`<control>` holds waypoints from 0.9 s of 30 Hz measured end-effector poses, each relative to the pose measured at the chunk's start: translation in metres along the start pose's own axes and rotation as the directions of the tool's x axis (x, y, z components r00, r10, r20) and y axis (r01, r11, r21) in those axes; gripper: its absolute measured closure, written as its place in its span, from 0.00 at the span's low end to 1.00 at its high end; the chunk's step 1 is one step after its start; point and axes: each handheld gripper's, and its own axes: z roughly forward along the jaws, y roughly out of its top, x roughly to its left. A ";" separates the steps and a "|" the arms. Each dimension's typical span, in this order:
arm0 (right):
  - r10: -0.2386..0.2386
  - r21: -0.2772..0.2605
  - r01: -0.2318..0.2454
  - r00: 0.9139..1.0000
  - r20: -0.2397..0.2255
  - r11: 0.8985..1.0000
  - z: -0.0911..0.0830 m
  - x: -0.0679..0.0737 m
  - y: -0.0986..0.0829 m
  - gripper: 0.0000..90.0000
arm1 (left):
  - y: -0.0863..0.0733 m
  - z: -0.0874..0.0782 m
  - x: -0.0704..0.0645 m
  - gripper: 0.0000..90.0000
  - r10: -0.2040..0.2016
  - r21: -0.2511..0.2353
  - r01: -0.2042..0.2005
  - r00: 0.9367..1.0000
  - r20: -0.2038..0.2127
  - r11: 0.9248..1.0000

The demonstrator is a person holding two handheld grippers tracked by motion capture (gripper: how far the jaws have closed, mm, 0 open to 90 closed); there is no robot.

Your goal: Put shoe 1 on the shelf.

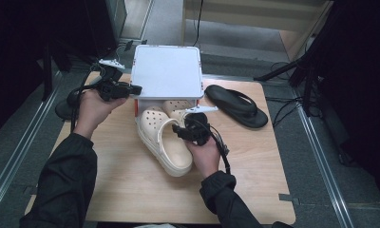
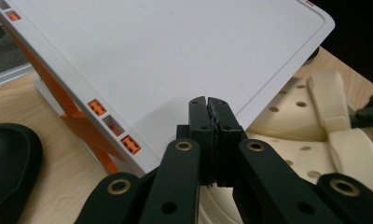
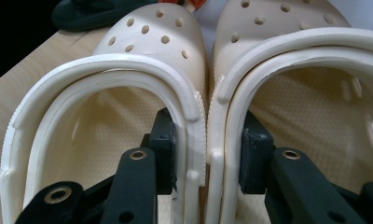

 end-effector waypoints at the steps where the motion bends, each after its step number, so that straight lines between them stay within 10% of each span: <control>1: -0.005 0.000 0.005 1.000 0.005 1.000 0.003 -0.001 0.003 0.73 | 0.000 0.000 -0.001 1.00 0.001 -0.001 -0.001 1.000 -0.005 1.000; 27: 0.043 0.015 -0.045 0.993 0.113 0.999 0.058 -0.013 0.030 0.73 | 0.000 -0.001 0.002 1.00 -0.002 0.003 0.002 1.000 0.003 1.000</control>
